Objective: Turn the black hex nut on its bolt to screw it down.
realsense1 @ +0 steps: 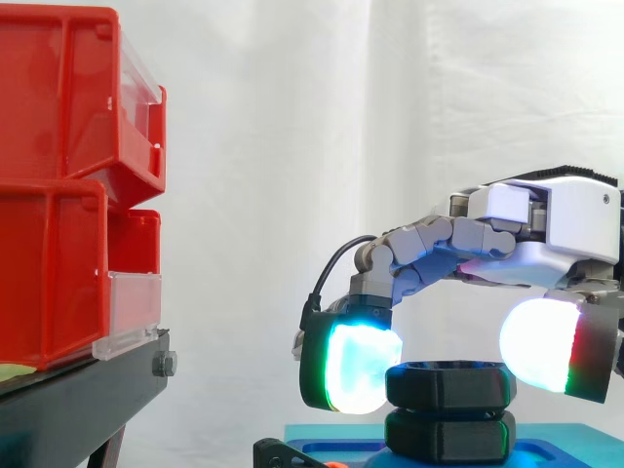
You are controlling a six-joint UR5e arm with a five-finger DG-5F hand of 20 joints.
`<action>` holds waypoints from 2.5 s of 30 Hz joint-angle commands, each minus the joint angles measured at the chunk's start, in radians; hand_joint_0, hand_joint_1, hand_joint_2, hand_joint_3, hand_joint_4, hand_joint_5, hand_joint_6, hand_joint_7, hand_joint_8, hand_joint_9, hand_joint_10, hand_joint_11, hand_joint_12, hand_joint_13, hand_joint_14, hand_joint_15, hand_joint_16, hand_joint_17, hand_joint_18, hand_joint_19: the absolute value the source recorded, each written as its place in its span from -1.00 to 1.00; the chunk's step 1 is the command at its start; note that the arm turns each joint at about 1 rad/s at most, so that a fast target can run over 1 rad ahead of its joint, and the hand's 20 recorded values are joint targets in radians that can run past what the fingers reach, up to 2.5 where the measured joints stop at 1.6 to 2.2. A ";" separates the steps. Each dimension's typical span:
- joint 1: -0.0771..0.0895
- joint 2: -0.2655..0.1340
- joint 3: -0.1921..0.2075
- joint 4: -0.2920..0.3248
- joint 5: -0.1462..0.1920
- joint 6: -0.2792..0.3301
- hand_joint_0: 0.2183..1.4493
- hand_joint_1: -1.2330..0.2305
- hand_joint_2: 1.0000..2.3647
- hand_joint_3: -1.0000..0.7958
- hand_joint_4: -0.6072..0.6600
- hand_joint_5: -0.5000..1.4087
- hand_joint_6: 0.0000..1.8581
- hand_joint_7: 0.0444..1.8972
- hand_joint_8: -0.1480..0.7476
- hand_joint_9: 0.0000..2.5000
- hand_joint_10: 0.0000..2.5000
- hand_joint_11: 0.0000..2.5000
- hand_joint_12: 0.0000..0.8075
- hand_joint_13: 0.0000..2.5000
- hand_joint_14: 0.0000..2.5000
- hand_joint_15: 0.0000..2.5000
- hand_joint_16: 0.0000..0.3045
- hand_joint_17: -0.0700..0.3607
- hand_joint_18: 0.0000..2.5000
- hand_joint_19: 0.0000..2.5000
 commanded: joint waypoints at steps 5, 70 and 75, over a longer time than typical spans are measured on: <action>-0.010 0.000 -0.001 0.012 -0.009 0.001 -0.55 0.30 -1.00 -0.44 0.31 -0.60 -0.21 0.07 0.02 -0.47 -1.00 -0.84 -0.10 -0.50 -0.99 -0.80 -0.64 -0.11 -0.53 -0.72; 0.087 -0.049 0.058 0.084 0.073 0.016 -0.59 0.35 -1.00 -0.44 0.34 -0.58 -0.29 0.17 0.05 -0.46 -1.00 -0.84 -0.09 -0.50 -0.99 -0.80 -0.64 -0.10 -0.53 -0.72; 0.088 -0.049 0.056 0.070 0.073 0.016 -0.58 0.35 -1.00 -0.44 0.32 -0.59 -0.22 0.10 0.05 -0.46 -1.00 -0.84 -0.09 -0.50 -0.99 -0.80 -0.64 -0.11 -0.53 -0.73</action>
